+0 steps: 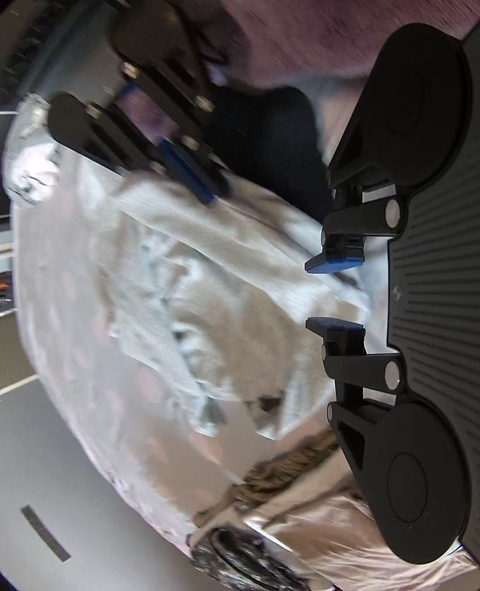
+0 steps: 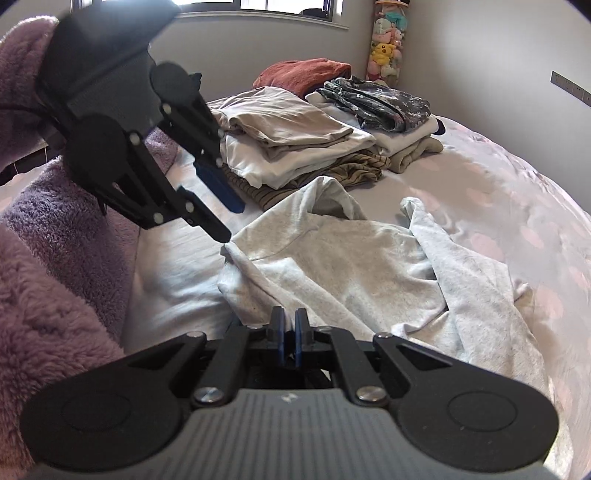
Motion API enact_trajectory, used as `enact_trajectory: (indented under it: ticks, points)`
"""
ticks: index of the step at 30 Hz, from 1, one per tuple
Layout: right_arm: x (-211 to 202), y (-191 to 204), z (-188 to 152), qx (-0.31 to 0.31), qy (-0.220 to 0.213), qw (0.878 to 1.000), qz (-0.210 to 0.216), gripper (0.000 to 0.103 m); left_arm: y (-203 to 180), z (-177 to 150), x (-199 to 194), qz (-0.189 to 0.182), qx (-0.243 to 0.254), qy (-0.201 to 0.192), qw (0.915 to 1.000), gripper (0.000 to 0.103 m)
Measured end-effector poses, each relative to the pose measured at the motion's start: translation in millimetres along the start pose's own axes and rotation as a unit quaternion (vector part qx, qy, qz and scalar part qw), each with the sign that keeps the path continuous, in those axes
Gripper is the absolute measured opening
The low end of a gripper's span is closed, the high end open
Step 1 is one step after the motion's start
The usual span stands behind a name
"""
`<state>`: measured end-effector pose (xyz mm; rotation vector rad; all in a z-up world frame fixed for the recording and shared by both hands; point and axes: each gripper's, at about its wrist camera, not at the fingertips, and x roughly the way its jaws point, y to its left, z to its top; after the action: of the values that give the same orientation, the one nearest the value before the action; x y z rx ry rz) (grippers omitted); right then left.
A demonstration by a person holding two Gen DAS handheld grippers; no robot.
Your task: Fold clothes
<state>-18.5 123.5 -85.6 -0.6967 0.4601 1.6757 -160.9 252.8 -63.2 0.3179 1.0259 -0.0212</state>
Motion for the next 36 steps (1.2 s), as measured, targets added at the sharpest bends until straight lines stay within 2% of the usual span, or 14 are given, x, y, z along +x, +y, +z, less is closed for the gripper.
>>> enact_trajectory:
  ticks: [3, 7, 10, 12, 15, 20, 22, 23, 27, 31, 33, 36]
  points:
    - [-1.6, 1.7, 0.4, -0.006, -0.005, 1.0, -0.001, 0.006, -16.6, 13.4, -1.3, -0.009, 0.009, -0.025, 0.9996, 0.03]
    - [-5.9, 2.4, 0.1, -0.01, -0.015, 1.0, -0.005, 0.006, -29.1, 20.9, 19.3, -0.014, -0.004, -0.02, 0.9997, 0.03]
    - [-9.0, 3.0, -0.6, -0.013, -0.023, 1.0, -0.003, 0.006, -31.8, 20.2, 31.3, 0.003, -0.017, -0.005, 0.9998, 0.03]
    - [-9.5, 3.3, -1.0, -0.015, -0.024, 1.0, -0.002, 0.006, -29.8, 18.3, 34.9, 0.001, -0.026, 0.001, 0.9997, 0.015]
    - [-9.1, 3.5, -1.2, -0.018, -0.024, 1.0, 0.0, 0.006, -27.3, 16.3, 31.7, -0.002, -0.034, -0.003, 0.9994, 0.005]
    - [-12.1, 1.2, -1.3, -0.019, -0.024, 1.0, 0.001, 0.009, -24.1, 15.8, 25.2, 0.003, -0.032, 0.002, 0.9995, 0.002]
    - [-19.1, -6.0, -0.7, -0.028, -0.022, 0.999, -0.011, 0.01, -19.3, 13.4, 24.3, 0.012, -0.035, 0.007, 0.9993, 0.002]
    - [-24.3, -12.4, -0.3, -0.031, -0.019, 0.999, -0.023, 0.013, -16.4, 11.9, 24.2, 0.017, -0.037, 0.01, 0.9991, 0.002]
    - [-52.0, -53.0, -3.9, -0.026, 0.009, 0.997, -0.068, 0.018, -5.6, 6.4, 22.8, 0.03, -0.048, 0.017, 0.9982, 0.002]
    - [-73.5, -88.5, -17.9, -0.065, 0.077, 0.988, -0.12, 0.019, 1.7, 6.6, 24.1, 0.039, -0.059, 0.012, 0.9974, 0.002]
    - [-78.7, -97.0, -26.8, -0.085, 0.11, 0.982, -0.124, 0.019, 6.2, 8.2, 24.1, 0.044, -0.067, 0.006, 0.9967, 0.002]
    - [-77.6, -95.4, -39.1, -0.112, 0.146, 0.977, -0.106, 0.019, 14.7, 12.3, 24.6, 0.055, -0.079, 0.0, 0.9954, 0.002]
